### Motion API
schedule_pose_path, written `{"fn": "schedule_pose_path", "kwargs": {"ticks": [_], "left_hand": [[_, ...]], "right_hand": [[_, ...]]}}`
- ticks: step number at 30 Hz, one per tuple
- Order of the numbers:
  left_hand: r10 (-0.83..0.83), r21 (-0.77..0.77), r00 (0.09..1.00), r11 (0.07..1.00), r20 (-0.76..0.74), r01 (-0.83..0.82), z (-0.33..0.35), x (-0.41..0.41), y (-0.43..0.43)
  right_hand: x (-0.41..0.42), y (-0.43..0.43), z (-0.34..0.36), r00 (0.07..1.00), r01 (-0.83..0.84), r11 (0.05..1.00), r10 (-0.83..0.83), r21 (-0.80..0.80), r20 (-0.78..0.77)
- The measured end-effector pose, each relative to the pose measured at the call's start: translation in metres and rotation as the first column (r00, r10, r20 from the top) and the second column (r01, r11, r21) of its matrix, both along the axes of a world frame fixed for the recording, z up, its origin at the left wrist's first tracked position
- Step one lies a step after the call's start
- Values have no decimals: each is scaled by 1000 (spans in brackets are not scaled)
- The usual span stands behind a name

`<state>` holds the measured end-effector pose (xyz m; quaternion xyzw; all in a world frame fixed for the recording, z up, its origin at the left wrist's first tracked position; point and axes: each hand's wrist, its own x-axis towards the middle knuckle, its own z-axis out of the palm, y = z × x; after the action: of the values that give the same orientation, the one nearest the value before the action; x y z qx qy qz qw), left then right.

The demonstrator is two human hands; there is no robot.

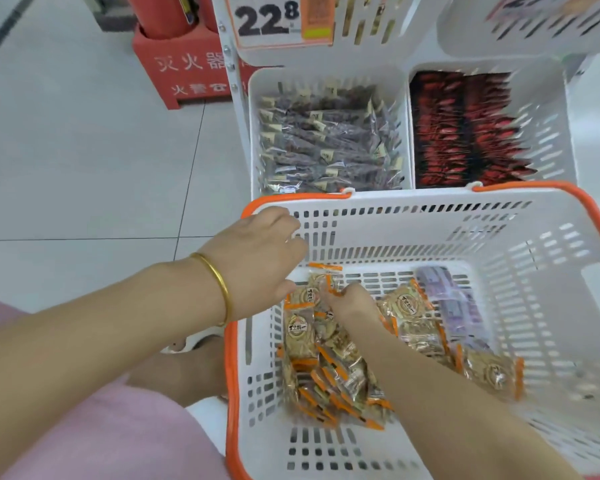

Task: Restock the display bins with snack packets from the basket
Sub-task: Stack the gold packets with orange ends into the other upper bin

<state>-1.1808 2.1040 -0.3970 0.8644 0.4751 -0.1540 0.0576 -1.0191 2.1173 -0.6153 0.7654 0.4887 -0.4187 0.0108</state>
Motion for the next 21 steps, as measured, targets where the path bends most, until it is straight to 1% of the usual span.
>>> {"fn": "schedule_pose_path", "kwargs": {"ticks": [2, 4, 7, 11, 13, 16, 19, 21], "left_hand": [[-18, -13, 998, 1000, -64, 17, -3, 3, 5], [-34, -21, 996, 999, -81, 32, -3, 9, 10], [-54, -34, 995, 998, -88, 52, -5, 14, 16], [-32, -77, 997, 997, -75, 26, -3, 26, 24], [39, -118, 999, 992, -22, -41, 0, 34, 28], [217, -220, 969, 957, 115, -188, 6, 48, 35], [402, -333, 880, 890, 253, -311, 12, 60, 43], [491, -404, 806, 845, 329, -350, 15, 66, 48]], "right_hand": [[2, 4, 0, 998, -45, 999, 44, -25, -44], [8, 6, 4, 992, -101, 995, 99, -18, -84], [19, 7, 20, 977, -142, 983, 158, 112, -146], [42, 17, 75, 932, -234, 930, 298, 283, -206], [55, 28, 107, 898, -247, 915, 340, 320, -279], [70, 44, 153, 837, -220, 926, 340, 305, -428], [83, 52, 188, 759, -157, 945, 302, 288, -576], [92, 54, 202, 746, -142, 945, 298, 294, -596]]}}
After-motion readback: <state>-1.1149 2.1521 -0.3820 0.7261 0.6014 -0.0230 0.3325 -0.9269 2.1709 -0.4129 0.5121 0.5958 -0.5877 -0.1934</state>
